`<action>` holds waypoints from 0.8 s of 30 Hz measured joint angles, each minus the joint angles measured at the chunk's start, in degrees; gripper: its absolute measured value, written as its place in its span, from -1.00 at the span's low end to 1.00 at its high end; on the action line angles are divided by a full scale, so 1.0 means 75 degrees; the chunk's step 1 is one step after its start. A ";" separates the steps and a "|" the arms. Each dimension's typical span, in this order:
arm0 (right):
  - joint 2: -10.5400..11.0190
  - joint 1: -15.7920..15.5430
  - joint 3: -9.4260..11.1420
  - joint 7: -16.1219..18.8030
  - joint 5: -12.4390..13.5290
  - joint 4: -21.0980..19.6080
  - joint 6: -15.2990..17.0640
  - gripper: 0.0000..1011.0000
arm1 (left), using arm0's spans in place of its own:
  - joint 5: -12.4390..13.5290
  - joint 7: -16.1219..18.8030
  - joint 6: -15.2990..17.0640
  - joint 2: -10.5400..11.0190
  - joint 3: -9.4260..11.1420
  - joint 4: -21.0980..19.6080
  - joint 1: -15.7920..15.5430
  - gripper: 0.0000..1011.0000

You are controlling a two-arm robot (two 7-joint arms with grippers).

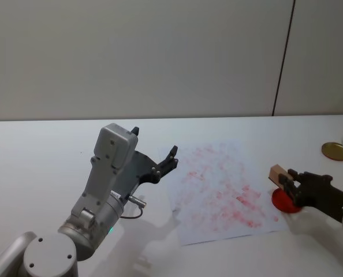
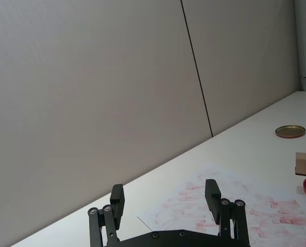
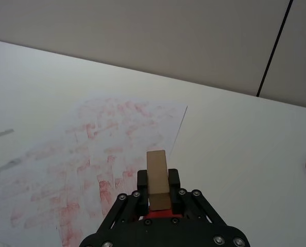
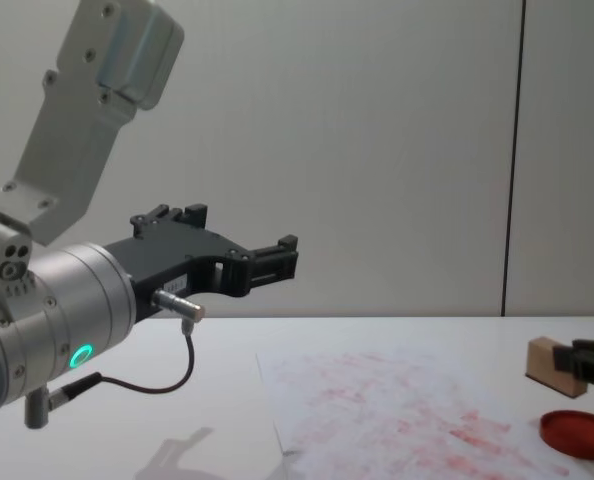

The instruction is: Use the one hand to pick up the stamp and affix it onto the A4 paper.

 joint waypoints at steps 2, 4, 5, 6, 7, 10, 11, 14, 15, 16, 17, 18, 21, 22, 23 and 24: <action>0.0021 -0.0012 0.0012 0.0021 -0.0002 0.0008 0.0022 -0.57 | 0.0000 0.0000 0.0000 0.0000 0.0000 0.0000 0.0000 0.96; 0.0043 -0.0026 0.0020 0.0043 -0.0004 0.0018 0.0049 -0.57 | 0.0000 0.0000 0.0000 0.0000 0.0000 0.0000 0.0000 0.96; 0.0060 -0.0035 0.0028 0.0061 -0.0005 0.0026 0.0075 -0.57 | 0.0000 0.0000 0.0000 0.0000 0.0000 0.0000 0.0000 0.96; 0.0068 -0.0039 0.0033 0.0066 -0.0005 0.0030 0.0080 -0.58 | 0.0000 0.0000 0.0000 0.0000 0.0000 0.0000 0.0000 0.96; 0.0084 -0.0049 0.0040 0.0078 -0.0007 0.0039 0.0100 -0.58 | 0.0000 0.0000 0.0000 0.0000 0.0000 0.0000 0.0000 0.96; 0.0100 -0.0057 0.0047 0.0084 -0.0008 0.0054 0.0124 -0.57 | 0.0000 0.0000 0.0000 0.0000 0.0000 0.0000 0.0000 0.96; 0.0109 -0.0062 0.0049 0.0085 -0.0010 0.0064 0.0140 -0.57 | 0.0000 0.0000 0.0000 0.0000 0.0000 0.0000 0.0000 0.96; 0.0124 -0.0065 0.0055 0.0085 -0.0013 0.0086 0.0157 -0.57 | 0.0000 0.0000 0.0000 0.0000 0.0000 0.0000 0.0000 0.96; 0.0132 -0.0065 0.0059 0.0085 -0.0017 0.0103 0.0173 -0.58 | 0.0000 0.0000 0.0000 0.0000 0.0000 0.0000 0.0000 0.96; 0.0138 -0.0065 0.0061 0.0085 -0.0020 0.0115 0.0187 -0.57 | 0.0000 0.0000 0.0000 0.0000 0.0000 0.0000 0.0000 0.96; 0.0142 -0.0065 0.0063 0.0085 -0.0023 0.0124 0.0196 -0.58 | 0.0000 0.0000 0.0000 0.0000 0.0000 0.0000 0.0000 0.96; 0.0144 -0.0065 0.0063 0.0086 -0.0025 0.0131 0.0200 -0.58 | 0.0000 0.0000 0.0000 0.0000 0.0000 0.0000 0.0000 0.96; 0.0157 -0.0060 0.0066 0.0099 -0.0038 0.0157 0.0233 -0.57 | 0.0000 0.0000 0.0000 0.0000 0.0000 0.0000 0.0000 0.96; 0.0161 -0.0059 0.0066 0.0109 -0.0042 0.0162 0.0245 -0.58 | 0.0000 0.0000 0.0000 0.0000 0.0000 0.0000 0.0000 0.96; 0.0164 -0.0057 0.0066 0.0114 -0.0044 0.0168 0.0251 -0.58 | 0.0000 0.0000 0.0000 0.0000 0.0000 0.0000 0.0000 0.96; 0.0171 -0.0053 0.0067 0.0135 -0.0050 0.0177 0.0270 -0.57 | 0.0000 0.0000 0.0000 0.0000 0.0000 0.0000 0.0000 0.96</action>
